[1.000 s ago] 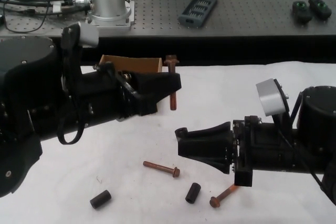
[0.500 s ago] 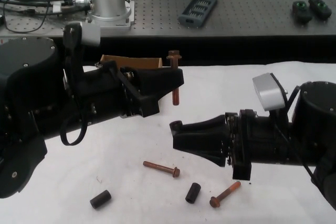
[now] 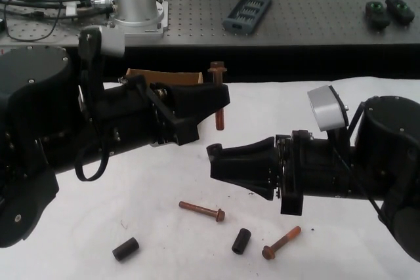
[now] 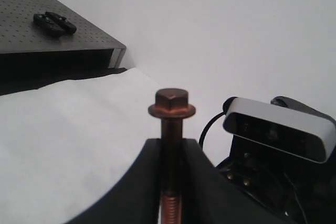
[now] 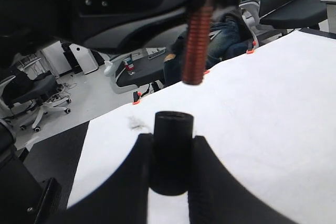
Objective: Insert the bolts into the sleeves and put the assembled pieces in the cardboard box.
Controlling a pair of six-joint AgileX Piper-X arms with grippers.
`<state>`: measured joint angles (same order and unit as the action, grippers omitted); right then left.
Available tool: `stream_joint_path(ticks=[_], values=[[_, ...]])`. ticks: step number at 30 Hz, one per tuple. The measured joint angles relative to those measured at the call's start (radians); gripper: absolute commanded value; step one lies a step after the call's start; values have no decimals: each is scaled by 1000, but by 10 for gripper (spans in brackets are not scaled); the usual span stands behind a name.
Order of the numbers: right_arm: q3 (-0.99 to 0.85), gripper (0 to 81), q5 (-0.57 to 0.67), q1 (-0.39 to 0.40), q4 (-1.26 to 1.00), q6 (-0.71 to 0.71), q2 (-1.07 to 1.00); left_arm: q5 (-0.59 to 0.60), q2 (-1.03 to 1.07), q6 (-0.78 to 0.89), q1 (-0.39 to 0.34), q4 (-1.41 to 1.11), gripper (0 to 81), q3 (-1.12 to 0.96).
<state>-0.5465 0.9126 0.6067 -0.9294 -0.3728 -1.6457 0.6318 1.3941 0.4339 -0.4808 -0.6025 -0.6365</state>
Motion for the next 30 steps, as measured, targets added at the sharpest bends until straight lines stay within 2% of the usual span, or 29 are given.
stream_joint_path(ticks=[14,30], values=[[0,54,-4,-30,-35,-17,0,0,0,8,0,0,6,0],[0,54,-3,-29,-70,-38,0,0,0,10,0,0,6,0]])
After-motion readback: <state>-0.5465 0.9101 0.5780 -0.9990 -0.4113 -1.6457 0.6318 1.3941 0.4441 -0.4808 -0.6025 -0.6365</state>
